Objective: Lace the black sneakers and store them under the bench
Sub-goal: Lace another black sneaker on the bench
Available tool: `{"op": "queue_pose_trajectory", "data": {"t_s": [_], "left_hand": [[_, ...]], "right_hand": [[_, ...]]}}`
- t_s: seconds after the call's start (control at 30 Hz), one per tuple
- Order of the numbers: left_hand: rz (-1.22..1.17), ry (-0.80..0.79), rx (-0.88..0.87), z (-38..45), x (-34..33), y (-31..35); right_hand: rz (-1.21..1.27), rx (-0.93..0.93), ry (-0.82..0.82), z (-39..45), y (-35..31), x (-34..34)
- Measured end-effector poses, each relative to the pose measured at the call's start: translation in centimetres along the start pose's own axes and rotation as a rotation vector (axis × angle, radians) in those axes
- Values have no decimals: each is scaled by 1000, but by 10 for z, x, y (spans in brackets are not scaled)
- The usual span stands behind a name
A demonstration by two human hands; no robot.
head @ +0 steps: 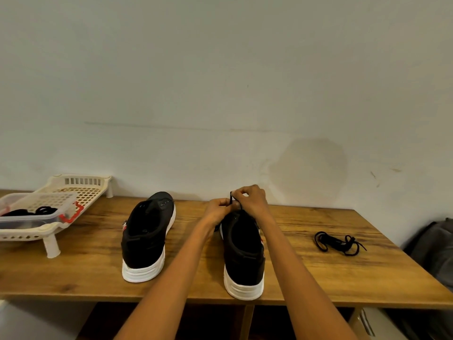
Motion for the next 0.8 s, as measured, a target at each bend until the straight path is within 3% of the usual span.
{"op": "queue_pose_trajectory", "data": {"t_s": [0.13, 0.23, 0.33, 0.43, 0.57, 0.67, 0.8], "left_hand": [[-18, 6, -43, -1, -5, 8], [-101, 119, -80, 2, 3, 13], [-413, 179, -101, -4, 20, 25], [-596, 122, -80, -5, 21, 29], [-409, 89, -124, -1, 16, 27], [-133, -16, -147, 2, 5, 22], [54, -83, -112, -1, -12, 16]], "right_hand": [[11, 9, 36, 2, 3, 7], [74, 0, 14, 0, 0, 7], [198, -58, -134, -10, 9, 0], [143, -121, -303, -28, 18, -10], [-70, 0, -112, -17, 3, 13], [37, 90, 122, -4, -32, 40], [144, 145, 173, 5, -60, 46]]}}
Point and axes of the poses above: each hand's wrist, its own z-axis towards the middle knuckle, its own x-axis out of the back of the hand, y = z × x, the point moved 9 cm from there along z, towards the middle knuckle, and after that the axes turned 15 degrees about x, right-handed, at the moved point
